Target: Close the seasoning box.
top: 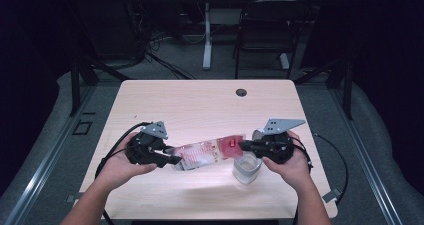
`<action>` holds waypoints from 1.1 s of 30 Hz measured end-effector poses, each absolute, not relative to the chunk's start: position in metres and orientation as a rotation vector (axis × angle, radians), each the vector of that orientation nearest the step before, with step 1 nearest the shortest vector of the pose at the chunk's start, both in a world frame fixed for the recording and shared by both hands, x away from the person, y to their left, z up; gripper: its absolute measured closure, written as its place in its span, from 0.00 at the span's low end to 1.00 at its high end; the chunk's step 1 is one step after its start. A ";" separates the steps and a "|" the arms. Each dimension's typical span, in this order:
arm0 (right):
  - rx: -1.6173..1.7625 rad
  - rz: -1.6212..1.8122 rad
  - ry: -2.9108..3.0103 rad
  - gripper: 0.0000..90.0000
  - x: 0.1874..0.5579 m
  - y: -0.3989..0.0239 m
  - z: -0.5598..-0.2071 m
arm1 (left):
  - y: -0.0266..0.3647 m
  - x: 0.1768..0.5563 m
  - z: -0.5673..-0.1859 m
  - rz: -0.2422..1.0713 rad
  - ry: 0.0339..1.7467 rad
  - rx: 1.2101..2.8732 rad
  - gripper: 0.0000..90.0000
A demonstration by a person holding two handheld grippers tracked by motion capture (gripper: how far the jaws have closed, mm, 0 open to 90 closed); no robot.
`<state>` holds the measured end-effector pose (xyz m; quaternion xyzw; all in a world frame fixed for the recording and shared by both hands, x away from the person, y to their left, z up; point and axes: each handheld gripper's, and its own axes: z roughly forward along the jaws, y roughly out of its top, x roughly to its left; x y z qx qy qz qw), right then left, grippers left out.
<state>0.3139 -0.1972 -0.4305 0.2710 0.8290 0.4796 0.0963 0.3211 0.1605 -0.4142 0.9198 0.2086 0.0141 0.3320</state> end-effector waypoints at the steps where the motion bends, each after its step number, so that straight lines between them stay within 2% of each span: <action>1: 0.803 1.419 2.456 0.99 0.314 -0.197 -0.430 | 0.160 0.321 -0.414 0.037 0.544 2.404 0.73; 33: 0.818 1.423 2.449 0.98 0.317 -0.202 -0.434 | 0.155 0.326 -0.401 0.047 0.532 2.413 0.74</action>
